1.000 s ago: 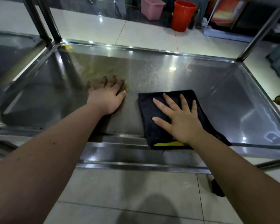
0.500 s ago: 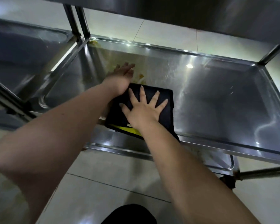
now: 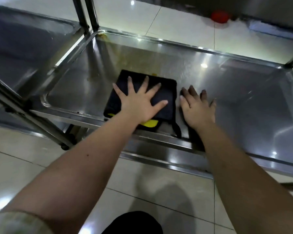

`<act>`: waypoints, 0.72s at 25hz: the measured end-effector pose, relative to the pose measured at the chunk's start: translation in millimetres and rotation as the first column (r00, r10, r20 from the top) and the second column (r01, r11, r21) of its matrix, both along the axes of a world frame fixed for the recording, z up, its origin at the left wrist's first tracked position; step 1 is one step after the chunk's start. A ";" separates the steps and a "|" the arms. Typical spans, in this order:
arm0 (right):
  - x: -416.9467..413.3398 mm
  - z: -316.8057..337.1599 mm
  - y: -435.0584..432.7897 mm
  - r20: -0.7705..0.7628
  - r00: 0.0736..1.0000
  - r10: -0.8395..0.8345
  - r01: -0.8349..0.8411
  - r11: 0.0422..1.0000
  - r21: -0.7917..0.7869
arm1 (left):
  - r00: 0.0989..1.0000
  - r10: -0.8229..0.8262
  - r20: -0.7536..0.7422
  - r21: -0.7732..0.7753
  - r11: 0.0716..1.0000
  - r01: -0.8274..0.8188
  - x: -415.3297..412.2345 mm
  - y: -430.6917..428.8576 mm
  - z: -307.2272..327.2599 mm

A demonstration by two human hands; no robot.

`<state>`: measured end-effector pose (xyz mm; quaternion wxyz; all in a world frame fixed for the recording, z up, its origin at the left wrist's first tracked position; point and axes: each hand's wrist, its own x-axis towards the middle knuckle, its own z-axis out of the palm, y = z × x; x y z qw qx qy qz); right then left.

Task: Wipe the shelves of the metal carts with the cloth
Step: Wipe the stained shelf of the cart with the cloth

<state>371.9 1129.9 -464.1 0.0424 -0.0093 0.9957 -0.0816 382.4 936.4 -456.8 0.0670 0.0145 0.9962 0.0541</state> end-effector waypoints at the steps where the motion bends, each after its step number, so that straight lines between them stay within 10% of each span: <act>1: 0.5 -0.8 0.2 0.015 1.000 0.024 -0.025 0.998 0.064 | 1.000 0.021 0.016 -0.009 1.000 -0.021 -19.7 -9.6 1.1; 8: -1.1 -3.2 -0.7 0.039 0.999 0.022 -0.026 0.994 0.108 | 0.996 0.013 0.092 -0.002 1.000 -0.013 -101.0 -13.5 13.1; 18: -6.9 6.6 -10.4 0.086 0.996 -0.030 0.022 0.995 0.099 | 0.993 -0.018 0.114 -0.052 0.998 0.024 56.6 -57.8 5.5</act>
